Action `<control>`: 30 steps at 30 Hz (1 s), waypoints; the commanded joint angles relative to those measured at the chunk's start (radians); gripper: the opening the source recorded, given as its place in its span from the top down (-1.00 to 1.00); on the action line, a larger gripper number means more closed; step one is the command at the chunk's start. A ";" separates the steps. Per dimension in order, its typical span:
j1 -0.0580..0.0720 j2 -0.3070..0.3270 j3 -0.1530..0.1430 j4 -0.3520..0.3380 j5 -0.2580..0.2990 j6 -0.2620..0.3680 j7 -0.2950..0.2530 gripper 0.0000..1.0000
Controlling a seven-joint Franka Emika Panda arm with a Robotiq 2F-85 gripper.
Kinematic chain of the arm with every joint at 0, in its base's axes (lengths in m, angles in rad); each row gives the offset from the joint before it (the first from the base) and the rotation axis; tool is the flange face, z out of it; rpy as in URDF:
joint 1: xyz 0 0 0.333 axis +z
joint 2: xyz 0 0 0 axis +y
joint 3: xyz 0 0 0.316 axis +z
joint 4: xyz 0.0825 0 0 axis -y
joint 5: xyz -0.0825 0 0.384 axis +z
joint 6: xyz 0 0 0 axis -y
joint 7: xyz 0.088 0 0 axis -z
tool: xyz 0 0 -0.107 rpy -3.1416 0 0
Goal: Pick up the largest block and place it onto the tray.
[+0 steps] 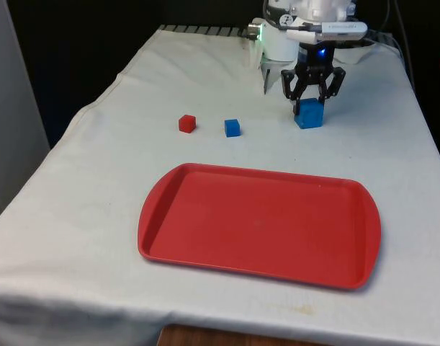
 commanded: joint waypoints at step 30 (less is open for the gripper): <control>-0.019 -0.134 -0.020 0.069 -0.021 -0.132 0.040 0.96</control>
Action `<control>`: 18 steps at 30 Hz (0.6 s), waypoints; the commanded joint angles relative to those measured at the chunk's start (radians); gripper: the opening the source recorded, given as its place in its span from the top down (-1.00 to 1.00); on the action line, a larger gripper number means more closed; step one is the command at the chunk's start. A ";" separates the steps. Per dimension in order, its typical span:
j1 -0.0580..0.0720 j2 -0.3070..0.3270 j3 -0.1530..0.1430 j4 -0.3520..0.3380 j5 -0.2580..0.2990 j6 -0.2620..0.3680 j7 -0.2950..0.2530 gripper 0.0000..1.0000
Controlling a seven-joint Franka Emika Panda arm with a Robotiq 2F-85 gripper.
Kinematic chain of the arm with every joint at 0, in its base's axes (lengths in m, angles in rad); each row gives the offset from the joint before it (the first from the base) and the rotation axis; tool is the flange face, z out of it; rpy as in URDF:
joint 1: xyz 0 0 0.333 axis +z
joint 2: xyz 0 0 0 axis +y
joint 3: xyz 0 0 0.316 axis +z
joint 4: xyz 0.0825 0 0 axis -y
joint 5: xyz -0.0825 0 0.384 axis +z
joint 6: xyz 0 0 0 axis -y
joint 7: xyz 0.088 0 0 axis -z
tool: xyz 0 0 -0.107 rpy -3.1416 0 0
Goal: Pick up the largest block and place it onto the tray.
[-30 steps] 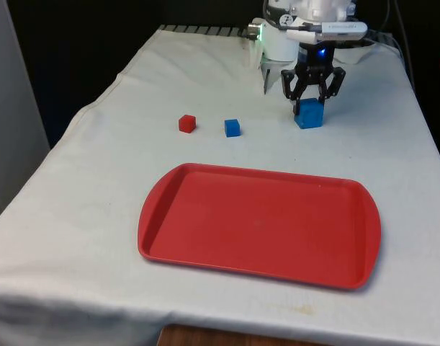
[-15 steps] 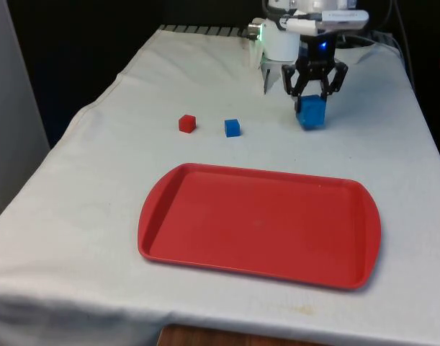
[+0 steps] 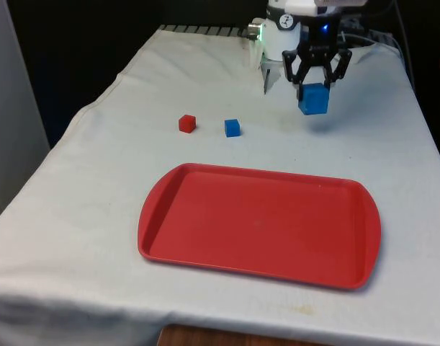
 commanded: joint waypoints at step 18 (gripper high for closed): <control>-0.012 0.037 -0.003 0.104 0.000 -0.028 0.022 0.96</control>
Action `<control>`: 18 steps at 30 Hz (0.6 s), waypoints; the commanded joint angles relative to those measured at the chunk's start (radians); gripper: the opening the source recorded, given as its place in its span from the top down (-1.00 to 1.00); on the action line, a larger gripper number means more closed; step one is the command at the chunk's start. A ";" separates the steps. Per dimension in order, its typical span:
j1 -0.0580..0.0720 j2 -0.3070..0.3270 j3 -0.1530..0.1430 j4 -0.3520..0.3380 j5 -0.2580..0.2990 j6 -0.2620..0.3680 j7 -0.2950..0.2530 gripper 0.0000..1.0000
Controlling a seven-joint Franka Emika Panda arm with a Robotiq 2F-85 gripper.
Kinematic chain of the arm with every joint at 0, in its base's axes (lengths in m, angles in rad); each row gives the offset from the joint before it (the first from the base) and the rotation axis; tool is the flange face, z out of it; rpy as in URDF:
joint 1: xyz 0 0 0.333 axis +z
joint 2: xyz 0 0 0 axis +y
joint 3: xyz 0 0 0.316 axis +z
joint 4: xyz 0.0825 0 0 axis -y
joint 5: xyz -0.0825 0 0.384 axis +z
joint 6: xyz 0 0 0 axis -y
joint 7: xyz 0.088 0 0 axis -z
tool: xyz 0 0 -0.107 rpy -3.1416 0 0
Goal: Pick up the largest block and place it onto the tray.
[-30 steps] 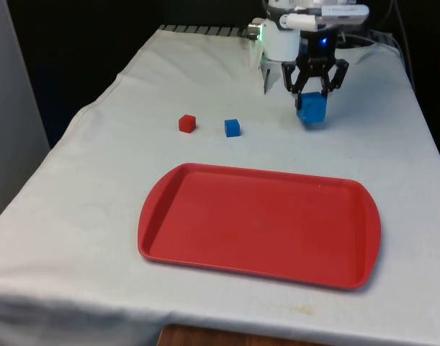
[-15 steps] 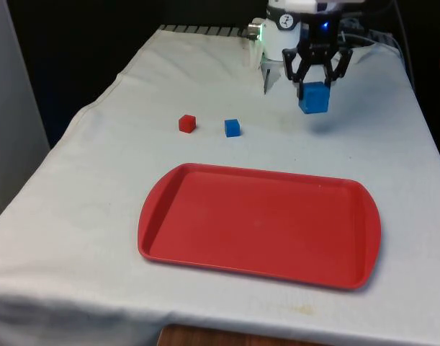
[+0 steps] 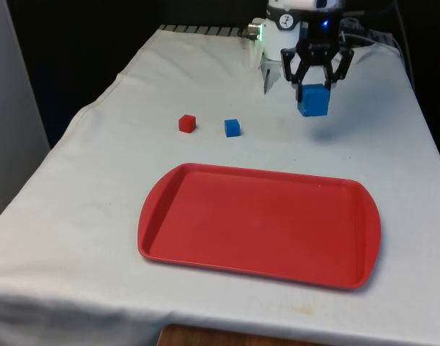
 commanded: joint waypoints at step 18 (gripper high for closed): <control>-0.008 0.110 -0.021 0.132 0.002 -0.001 0.004 0.96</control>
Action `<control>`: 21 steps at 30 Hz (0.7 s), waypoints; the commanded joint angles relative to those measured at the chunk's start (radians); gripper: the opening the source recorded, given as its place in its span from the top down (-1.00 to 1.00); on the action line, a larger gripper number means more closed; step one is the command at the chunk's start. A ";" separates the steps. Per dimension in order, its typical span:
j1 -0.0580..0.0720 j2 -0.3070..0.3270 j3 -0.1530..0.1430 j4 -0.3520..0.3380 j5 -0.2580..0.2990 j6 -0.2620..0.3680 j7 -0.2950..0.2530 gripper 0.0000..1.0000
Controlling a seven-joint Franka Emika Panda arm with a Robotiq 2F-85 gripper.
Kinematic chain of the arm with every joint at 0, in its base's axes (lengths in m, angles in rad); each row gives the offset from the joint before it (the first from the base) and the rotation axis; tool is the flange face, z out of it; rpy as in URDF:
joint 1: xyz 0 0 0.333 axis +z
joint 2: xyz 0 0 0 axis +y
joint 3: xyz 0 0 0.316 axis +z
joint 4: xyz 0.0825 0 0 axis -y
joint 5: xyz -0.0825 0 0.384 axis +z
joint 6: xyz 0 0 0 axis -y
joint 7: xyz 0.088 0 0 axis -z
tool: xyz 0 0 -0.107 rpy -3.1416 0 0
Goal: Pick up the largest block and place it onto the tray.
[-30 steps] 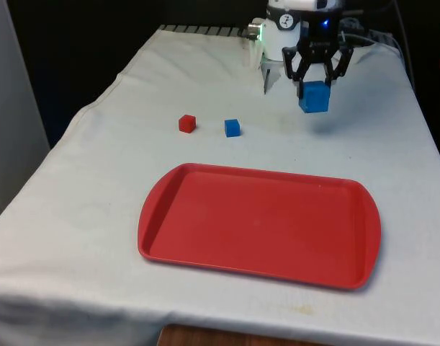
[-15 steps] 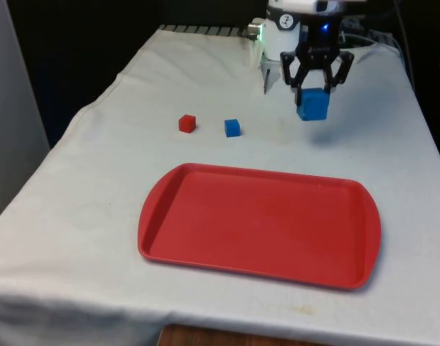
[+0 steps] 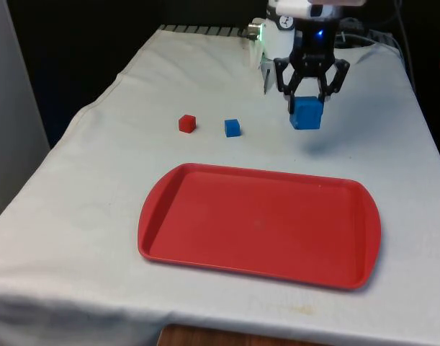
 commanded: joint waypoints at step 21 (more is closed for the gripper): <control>-0.006 0.078 -0.017 0.177 0.011 -0.074 -0.008 0.96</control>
